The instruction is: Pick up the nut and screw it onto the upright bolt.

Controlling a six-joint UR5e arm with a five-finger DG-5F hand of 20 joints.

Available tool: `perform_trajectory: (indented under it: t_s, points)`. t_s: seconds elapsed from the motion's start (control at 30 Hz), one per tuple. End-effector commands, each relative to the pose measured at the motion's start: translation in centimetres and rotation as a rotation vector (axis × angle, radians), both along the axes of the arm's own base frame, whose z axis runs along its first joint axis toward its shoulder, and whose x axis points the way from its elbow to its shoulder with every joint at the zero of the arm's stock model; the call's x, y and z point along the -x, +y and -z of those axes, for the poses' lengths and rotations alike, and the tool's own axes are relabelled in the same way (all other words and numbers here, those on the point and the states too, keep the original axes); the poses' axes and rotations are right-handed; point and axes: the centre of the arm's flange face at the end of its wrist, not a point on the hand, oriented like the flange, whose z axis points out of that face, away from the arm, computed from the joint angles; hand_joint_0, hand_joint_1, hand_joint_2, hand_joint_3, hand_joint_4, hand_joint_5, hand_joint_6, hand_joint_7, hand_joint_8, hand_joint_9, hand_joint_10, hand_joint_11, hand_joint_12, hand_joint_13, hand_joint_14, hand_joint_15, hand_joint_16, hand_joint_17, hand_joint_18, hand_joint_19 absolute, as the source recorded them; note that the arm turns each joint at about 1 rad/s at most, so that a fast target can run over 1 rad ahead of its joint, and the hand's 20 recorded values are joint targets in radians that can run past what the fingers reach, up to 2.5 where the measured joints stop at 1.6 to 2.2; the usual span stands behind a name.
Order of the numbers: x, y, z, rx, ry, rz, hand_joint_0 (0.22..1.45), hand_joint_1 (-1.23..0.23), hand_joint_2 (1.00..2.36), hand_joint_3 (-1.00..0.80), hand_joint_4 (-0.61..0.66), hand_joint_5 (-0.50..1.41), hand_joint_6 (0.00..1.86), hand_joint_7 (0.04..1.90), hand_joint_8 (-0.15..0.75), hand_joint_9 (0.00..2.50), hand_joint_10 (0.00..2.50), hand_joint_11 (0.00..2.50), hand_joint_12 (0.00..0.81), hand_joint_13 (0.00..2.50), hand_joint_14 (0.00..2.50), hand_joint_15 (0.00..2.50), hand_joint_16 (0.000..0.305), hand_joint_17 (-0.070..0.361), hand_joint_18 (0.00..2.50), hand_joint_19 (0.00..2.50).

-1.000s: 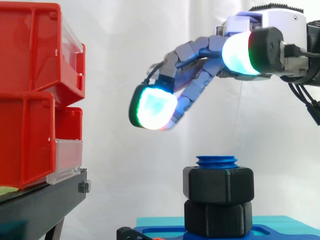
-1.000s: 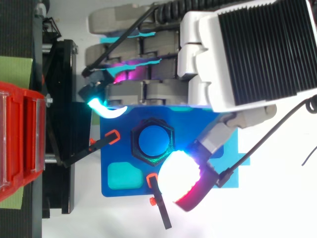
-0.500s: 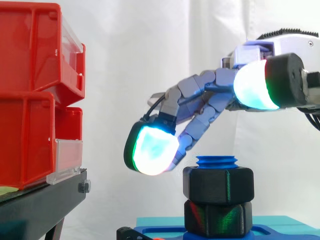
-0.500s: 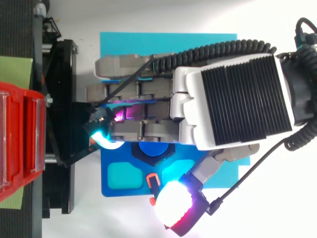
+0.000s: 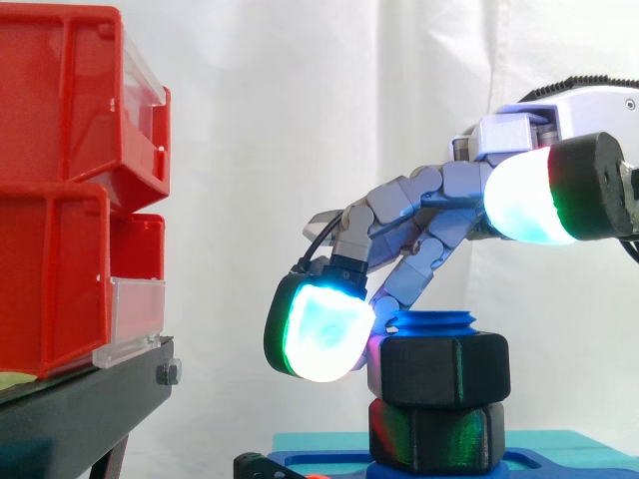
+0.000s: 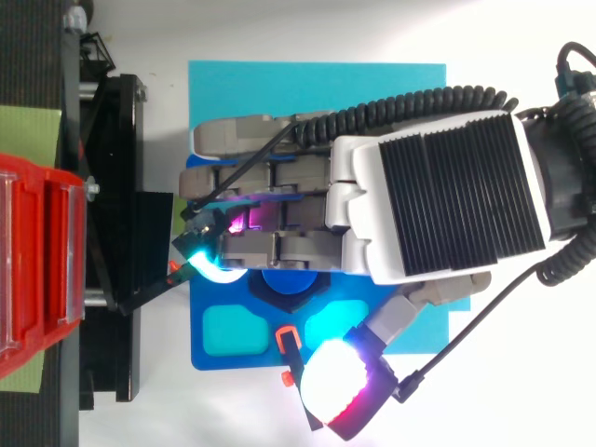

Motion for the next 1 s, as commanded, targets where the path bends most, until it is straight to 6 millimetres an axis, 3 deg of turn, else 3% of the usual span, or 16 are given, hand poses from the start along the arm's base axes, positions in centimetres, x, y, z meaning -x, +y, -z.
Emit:
perform_trajectory:
  t_s: [0.0, 0.53, 0.97]
  points:
    - [0.0, -0.2, 0.0, 0.002, 0.002, 0.003, 0.46, -0.05, 1.00, -0.50, 0.27, -0.07, 0.50, 0.92, 0.272, 0.74, 0.00, 0.00, 0.328, 0.31, 0.00, 0.00, 0.036, 0.082, 0.00, 0.00]
    - [0.2, -1.5, 0.0, 0.009, -0.001, -0.002, 0.48, -0.11, 1.00, -0.50, 0.23, -0.03, 0.50, 1.29, 0.292, 0.84, 0.00, 0.00, 0.315, 0.42, 0.00, 0.00, 0.032, 0.071, 0.02, 0.00]
    - [0.4, -2.9, 0.2, 0.020, -0.001, -0.001, 0.50, -0.17, 1.00, -0.50, 0.22, 0.01, 0.50, 1.47, 0.297, 1.01, 0.00, 0.00, 0.283, 0.55, 0.00, 0.00, 0.026, 0.058, 0.16, 0.00]
